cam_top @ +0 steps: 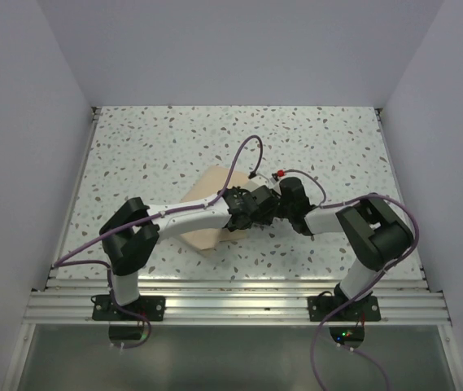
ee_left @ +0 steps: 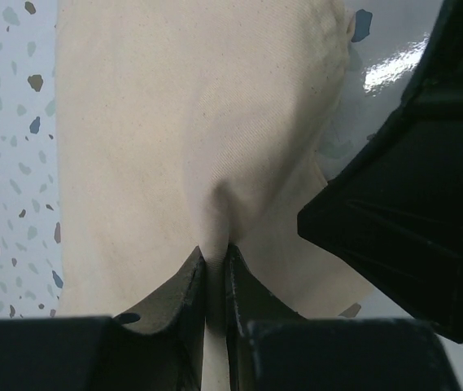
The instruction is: Prepare the surgical pack
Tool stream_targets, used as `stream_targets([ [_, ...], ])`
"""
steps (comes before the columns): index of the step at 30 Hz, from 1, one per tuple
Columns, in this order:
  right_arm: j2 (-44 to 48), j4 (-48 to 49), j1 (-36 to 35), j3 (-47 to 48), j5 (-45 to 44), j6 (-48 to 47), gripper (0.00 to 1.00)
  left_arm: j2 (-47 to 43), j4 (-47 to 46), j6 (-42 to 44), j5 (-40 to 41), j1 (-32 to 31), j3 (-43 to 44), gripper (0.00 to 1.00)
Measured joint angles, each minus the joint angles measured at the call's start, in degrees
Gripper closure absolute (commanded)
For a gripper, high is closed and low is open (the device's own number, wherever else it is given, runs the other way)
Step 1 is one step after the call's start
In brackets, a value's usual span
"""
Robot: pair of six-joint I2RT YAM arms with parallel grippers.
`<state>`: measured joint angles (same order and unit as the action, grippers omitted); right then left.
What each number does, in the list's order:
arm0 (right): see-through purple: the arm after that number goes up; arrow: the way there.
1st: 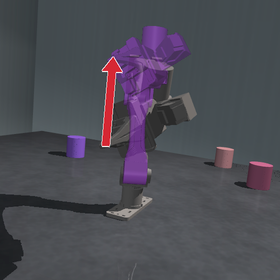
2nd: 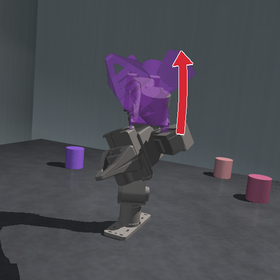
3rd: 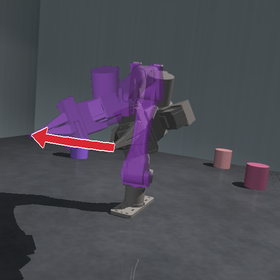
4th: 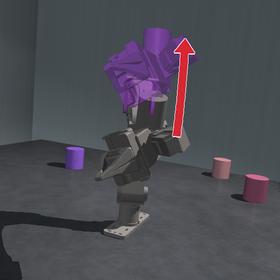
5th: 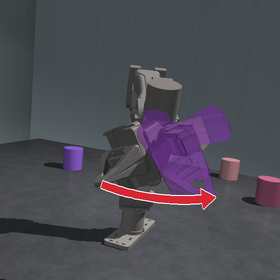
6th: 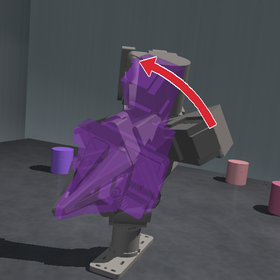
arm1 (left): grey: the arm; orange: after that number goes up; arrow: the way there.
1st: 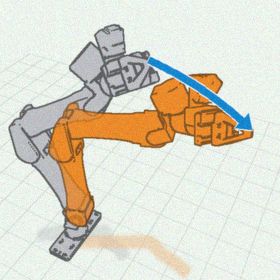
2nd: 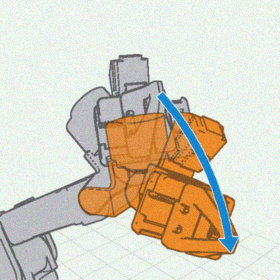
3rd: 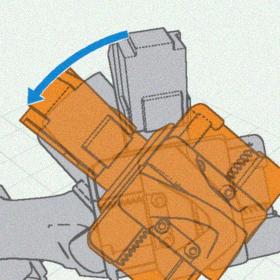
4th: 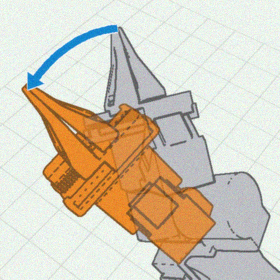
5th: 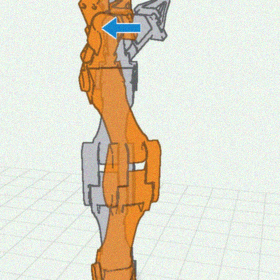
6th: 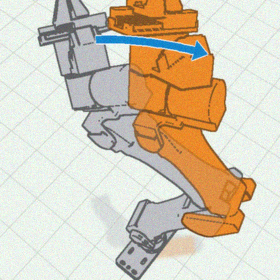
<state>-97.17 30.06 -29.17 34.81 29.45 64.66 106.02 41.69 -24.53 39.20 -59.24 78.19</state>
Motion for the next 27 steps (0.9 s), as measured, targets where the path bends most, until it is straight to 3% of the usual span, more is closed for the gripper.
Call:
stream_targets([
  [3,-1.4,1.3,-0.6,1.0,-0.4,0.7,0.91,0.0,-0.2,0.2,-0.3,0.0,-0.1,1.0],
  [4,-1.5,1.6,-0.8,1.1,-0.5,0.9,0.91,0.0,-0.3,0.2,-0.5,0.0,-0.2,0.88],
  [6,-1.5,1.6,-1.0,1.1,-0.6,0.9,0.91,0.0,-0.5,0.3,-1.2,0.0,-0.4,0.75],
  [12,-1.5,1.2,-1.0,1.1,-1.4,0.7,0.91,0.0,-2.3,0.2,-2.6,0.0,-2.2,0.59],
  [23,-1.5,0.7,-1.0,1.1,-1.5,-0.2,0.9,0.1,-2.5,0.1,-2.9,0.0,-2.7,0.56],
  [27,-1.5,0.6,-1.0,1.1,-1.5,-0.3,0.9,1.0,-3.3,0.1,-3.0,0.0,-3.5,0.64],
])
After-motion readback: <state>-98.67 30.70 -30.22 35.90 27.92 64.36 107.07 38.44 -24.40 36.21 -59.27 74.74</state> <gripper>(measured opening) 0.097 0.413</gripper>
